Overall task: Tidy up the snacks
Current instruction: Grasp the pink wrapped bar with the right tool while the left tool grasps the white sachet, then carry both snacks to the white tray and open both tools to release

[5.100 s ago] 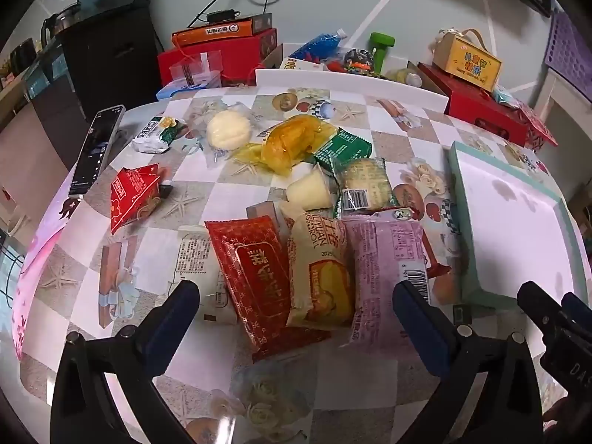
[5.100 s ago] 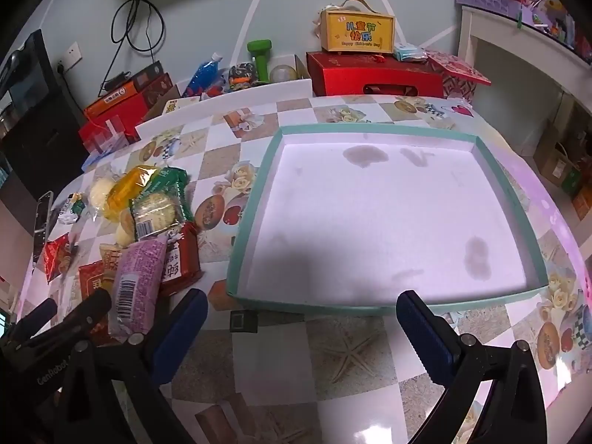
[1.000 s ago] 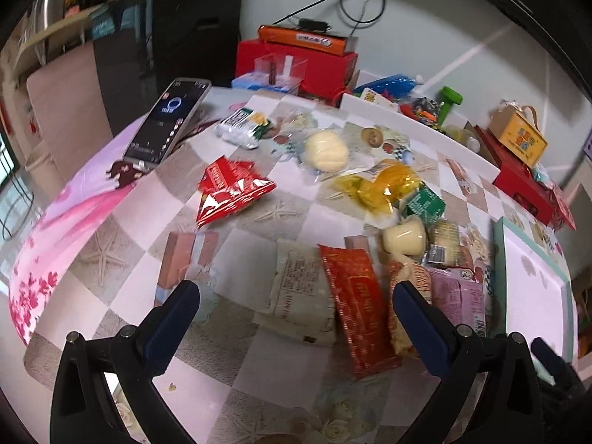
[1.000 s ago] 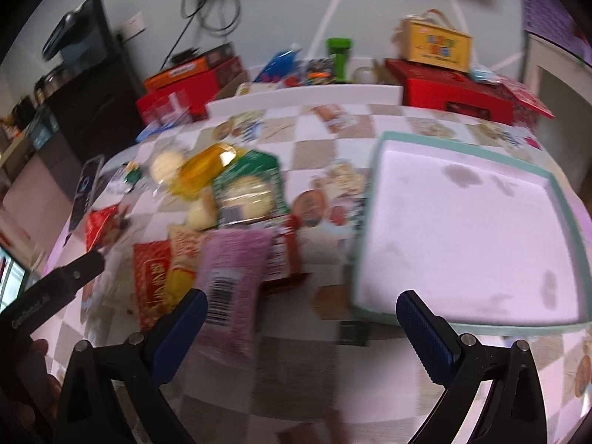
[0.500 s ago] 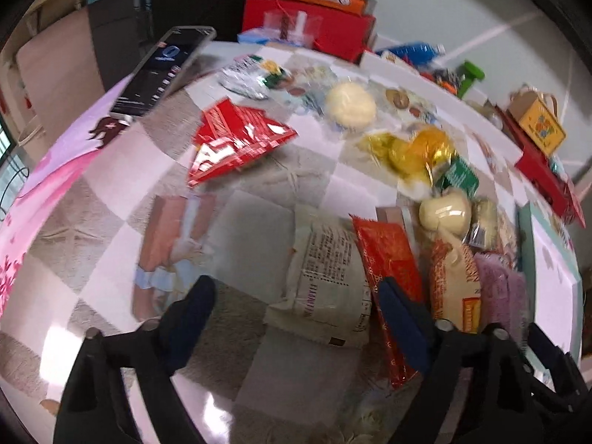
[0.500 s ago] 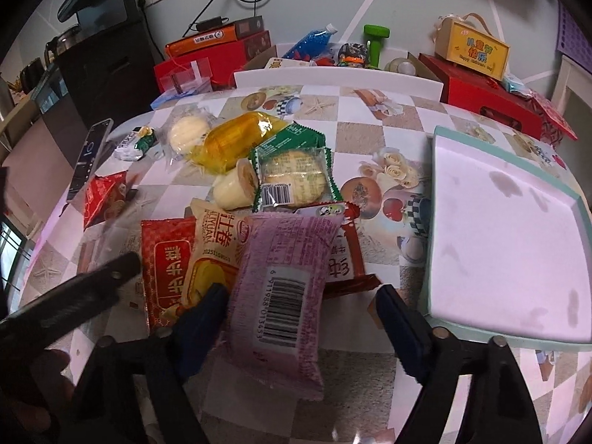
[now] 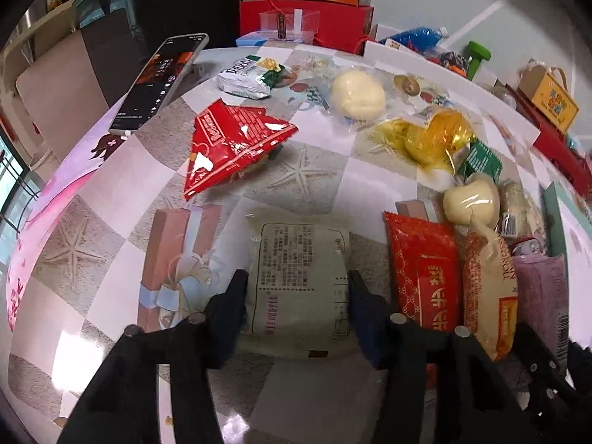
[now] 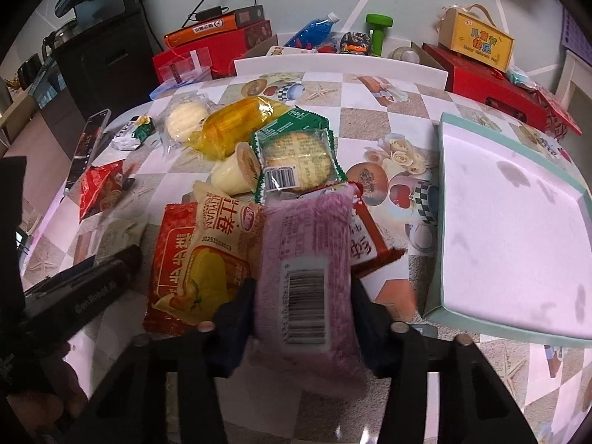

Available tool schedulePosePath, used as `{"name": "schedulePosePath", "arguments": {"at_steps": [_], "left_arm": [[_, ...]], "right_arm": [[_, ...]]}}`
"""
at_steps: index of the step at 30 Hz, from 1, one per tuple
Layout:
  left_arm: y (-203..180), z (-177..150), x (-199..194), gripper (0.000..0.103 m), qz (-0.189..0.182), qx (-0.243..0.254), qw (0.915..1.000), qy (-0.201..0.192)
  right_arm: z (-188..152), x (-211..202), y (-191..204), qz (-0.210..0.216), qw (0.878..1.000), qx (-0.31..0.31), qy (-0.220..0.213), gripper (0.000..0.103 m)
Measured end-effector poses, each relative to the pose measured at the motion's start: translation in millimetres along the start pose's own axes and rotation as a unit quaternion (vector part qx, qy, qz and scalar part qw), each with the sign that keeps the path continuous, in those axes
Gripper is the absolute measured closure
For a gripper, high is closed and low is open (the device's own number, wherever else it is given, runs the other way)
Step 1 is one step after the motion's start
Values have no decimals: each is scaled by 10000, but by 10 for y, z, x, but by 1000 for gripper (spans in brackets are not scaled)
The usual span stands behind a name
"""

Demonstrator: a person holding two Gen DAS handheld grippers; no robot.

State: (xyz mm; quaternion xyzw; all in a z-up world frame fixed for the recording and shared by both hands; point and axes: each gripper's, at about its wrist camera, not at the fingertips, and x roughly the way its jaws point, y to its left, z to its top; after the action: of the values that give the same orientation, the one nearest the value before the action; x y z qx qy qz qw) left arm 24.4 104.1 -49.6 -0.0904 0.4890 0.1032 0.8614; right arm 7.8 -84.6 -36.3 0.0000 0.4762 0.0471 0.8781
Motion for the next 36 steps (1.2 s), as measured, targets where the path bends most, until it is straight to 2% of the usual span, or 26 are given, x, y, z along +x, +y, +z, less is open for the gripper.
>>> {"name": "schedulePosePath", "arguments": {"at_steps": [2,9,16,27,32,36], "left_arm": [[22,-1,-12,49,-105,-53,9999,-18],[-11,-2,-79,50,-309,-85,9995,-73],[-95,75,-366,50,-545,-72,9977,-385],[-734,410,-744,49,-1194,543,9891,-671],[-1105,565,-878,49,-1480,937,9813,-794],[-1446,615,-944,49,-1702,1299,9730,-860]], "right_arm": [[-1,-16,-9,57,10000,18,-28,58],[10,-120,-13,163,9996,19,-217,60],[99,-365,-148,226,9978,231,-571,60],[476,-627,-598,-130,9932,800,-841,60],[674,-701,-860,-363,9883,1097,-992,60],[705,-695,-1156,-581,9827,1414,-1048,60]]}}
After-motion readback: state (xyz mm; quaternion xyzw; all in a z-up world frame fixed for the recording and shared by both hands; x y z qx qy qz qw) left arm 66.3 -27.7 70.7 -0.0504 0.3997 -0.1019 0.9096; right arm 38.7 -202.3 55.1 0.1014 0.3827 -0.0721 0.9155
